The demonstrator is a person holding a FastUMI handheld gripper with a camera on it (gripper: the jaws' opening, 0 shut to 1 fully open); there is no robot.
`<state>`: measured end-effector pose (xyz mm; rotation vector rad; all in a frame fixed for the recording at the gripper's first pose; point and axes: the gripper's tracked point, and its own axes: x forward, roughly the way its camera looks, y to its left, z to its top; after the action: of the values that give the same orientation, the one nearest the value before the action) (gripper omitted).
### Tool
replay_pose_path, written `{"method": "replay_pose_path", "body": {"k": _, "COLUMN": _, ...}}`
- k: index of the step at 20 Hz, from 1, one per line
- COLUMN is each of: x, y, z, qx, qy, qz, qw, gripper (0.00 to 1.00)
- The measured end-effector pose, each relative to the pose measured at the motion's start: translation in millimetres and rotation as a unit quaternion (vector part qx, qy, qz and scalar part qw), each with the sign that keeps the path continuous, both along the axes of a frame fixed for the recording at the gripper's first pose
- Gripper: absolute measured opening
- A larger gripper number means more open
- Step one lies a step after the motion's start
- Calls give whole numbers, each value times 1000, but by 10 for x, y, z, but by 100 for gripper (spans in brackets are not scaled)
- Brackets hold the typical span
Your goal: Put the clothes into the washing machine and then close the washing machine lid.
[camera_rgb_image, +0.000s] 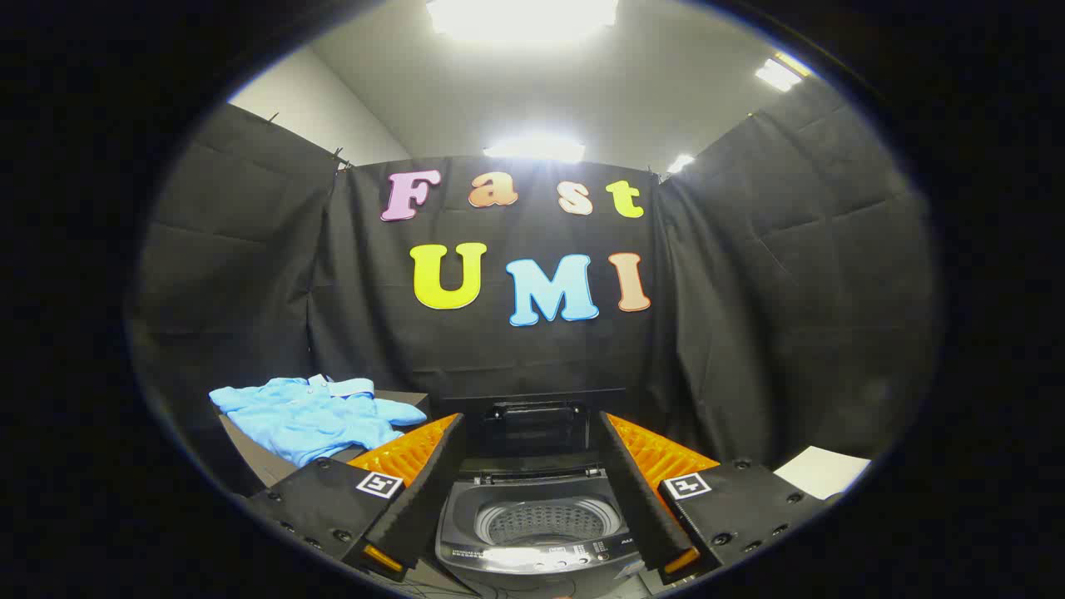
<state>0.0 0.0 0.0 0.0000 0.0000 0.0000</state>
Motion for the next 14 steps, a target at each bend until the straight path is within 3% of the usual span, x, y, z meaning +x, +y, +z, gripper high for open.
{"method": "replay_pose_path", "body": {"k": 14, "x": -39, "y": -281, "z": -21, "qx": 19, "qy": -8, "qz": -35, "qw": 999, "gripper": 98}}
